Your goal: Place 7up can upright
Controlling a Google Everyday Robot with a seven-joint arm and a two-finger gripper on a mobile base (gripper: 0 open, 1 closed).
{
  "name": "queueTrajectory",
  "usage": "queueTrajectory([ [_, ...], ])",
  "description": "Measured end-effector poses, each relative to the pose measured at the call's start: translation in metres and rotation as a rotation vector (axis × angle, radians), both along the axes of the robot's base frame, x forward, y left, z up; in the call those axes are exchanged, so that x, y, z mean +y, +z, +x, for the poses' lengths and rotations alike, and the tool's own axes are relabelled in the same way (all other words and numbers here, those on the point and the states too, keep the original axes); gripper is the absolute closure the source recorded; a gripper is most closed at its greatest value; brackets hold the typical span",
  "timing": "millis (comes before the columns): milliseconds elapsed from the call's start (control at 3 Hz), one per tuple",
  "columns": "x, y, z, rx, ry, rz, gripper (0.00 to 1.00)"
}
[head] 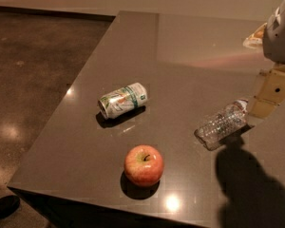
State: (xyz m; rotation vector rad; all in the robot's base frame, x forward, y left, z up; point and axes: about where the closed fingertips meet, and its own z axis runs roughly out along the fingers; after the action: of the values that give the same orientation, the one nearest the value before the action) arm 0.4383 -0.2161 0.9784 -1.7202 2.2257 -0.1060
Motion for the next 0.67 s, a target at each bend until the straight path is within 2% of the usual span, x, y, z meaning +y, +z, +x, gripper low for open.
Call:
queueTrajectory([
  [667, 0.0052, -0.0048, 0.0092, 0.007, 0.017, 0.002, 0.00],
])
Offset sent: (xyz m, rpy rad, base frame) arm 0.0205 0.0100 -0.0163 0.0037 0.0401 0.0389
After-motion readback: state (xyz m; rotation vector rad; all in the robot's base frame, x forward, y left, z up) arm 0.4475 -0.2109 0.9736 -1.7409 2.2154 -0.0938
